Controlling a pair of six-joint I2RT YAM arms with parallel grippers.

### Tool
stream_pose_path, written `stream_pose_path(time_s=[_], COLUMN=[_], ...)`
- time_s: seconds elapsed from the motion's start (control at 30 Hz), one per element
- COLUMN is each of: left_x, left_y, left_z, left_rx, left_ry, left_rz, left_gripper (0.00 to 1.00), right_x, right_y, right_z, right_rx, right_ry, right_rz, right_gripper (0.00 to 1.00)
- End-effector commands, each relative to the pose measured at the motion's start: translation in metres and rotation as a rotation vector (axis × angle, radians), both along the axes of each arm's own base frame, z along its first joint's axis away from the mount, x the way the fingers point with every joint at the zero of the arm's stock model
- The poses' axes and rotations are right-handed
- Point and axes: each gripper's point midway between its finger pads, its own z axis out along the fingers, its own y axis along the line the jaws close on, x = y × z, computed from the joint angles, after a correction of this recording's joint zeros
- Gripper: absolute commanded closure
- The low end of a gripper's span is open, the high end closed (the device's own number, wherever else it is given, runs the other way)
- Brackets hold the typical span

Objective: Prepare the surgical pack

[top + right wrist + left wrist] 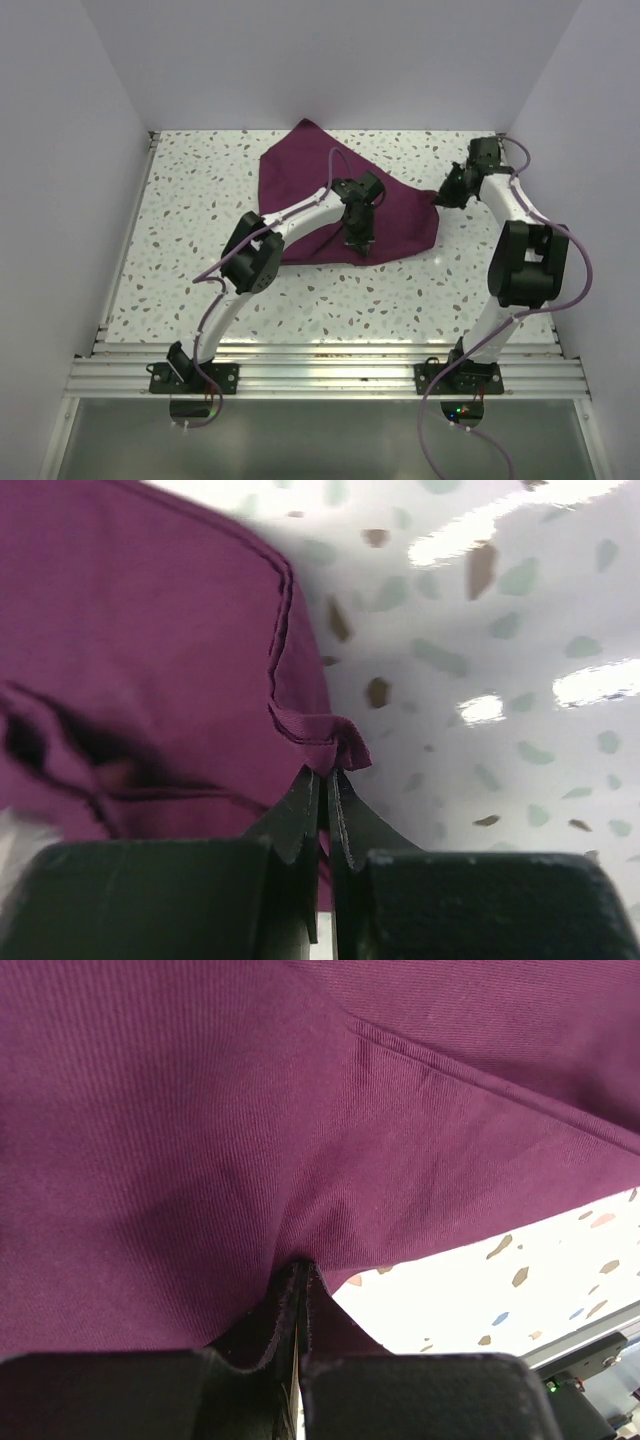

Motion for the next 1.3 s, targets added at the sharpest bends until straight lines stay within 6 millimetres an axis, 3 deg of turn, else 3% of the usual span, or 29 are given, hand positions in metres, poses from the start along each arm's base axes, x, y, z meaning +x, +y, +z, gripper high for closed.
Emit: stream_pose_path(time_s=[0.0,0.07,0.1,0.13,0.23,0.27,0.3,0.33,0.37,0.4,0.43,0.47,0.5,0.53,0.57,0.6,0.63,0.67,0.7,0.73,0.8,0.83,0.87,1.1,1.27], left_x=[0.007,0.008,0.008,0.01,0.015,0.016,0.016,0.015,0.014,0.007,0.011,0.008,0.007,0.004,0.003,0.005,0.003,0.003,0.002,0.0,-0.006,-0.007,-0.011,-0.016,-0.012], left_y=[-0.002,-0.003,-0.004,-0.005,-0.006,-0.004,-0.001,0.011,0.02,0.034,0.049,0.063,0.088,0.104,0.122,0.156,0.175,0.193,0.223,0.238,0.267,0.274,0.284,0.298,0.299], left_z=[0.013,0.025,0.031,0.039,0.079,0.105,0.117,0.115,0.14,0.129,0.132,0.154,0.137,0.156,0.155,0.135,0.146,0.141,0.123,0.124,0.105,0.101,0.09,0.05,0.044], left_rx=[-0.025,-0.044,-0.056,-0.071,-0.13,-0.167,-0.188,-0.176,-0.206,-0.187,-0.187,-0.214,-0.169,-0.185,-0.159,-0.097,-0.101,-0.08,-0.034,-0.023,0.039,0.049,0.077,0.108,0.104], left_ry=[-0.053,-0.075,-0.085,-0.102,-0.174,-0.214,-0.228,-0.222,-0.258,-0.223,-0.226,-0.266,-0.239,-0.286,-0.291,-0.27,-0.304,-0.302,-0.274,-0.283,-0.253,-0.248,-0.227,-0.153,-0.144], left_rz=[-0.022,-0.031,-0.041,-0.049,-0.07,-0.064,-0.061,-0.043,-0.023,-0.007,0.026,0.05,0.1,0.127,0.162,0.232,0.265,0.302,0.359,0.385,0.428,0.438,0.454,0.485,0.495], left_gripper=[1.0,1.0,0.98,0.96,0.85,0.79,0.77,0.74,0.7,0.69,0.68,0.66,0.66,0.66,0.64,0.64,0.64,0.63,0.63,0.63,0.64,0.63,0.63,0.61,0.61], right_x=[0.014,0.014,0.019,0.018,0.02,0.021,0.024,0.022,0.022,0.025,0.021,0.023,0.022,0.02,0.021,0.017,0.017,0.018,0.012,0.013,0.009,0.01,0.01,0.0,-0.006], right_y=[0.025,0.042,0.055,0.056,0.091,0.097,0.105,0.121,0.129,0.139,0.156,0.165,0.184,0.193,0.202,0.218,0.228,0.236,0.253,0.263,0.288,0.297,0.307,0.382,0.421], right_z=[0.086,0.107,0.126,0.133,0.161,0.166,0.176,0.179,0.184,0.192,0.195,0.206,0.201,0.202,0.21,0.209,0.202,0.208,0.208,0.199,0.202,0.193,0.197,0.163,0.143], right_rx=[0.03,0.036,0.034,0.031,0.039,0.042,0.045,0.053,0.056,0.058,0.062,0.065,0.069,0.069,0.07,0.074,0.076,0.077,0.081,0.078,0.088,0.089,0.092,0.107,0.119], right_ry=[-0.195,-0.229,-0.272,-0.269,-0.307,-0.318,-0.34,-0.341,-0.349,-0.368,-0.371,-0.397,-0.387,-0.381,-0.4,-0.397,-0.378,-0.397,-0.399,-0.381,-0.392,-0.374,-0.388,-0.374,-0.374], right_rz=[0.04,0.08,0.118,0.129,0.223,0.238,0.252,0.285,0.304,0.322,0.358,0.376,0.415,0.434,0.452,0.488,0.506,0.519,0.548,0.561,0.598,0.612,0.62,0.69,0.714], right_gripper=[1.0,1.0,1.0,1.0,1.0,1.0,1.0,1.0,1.0,1.0,1.0,1.0,1.0,1.0,1.0,1.0,1.0,1.0,1.0,1.0,1.0,1.0,1.0,1.0,1.0])
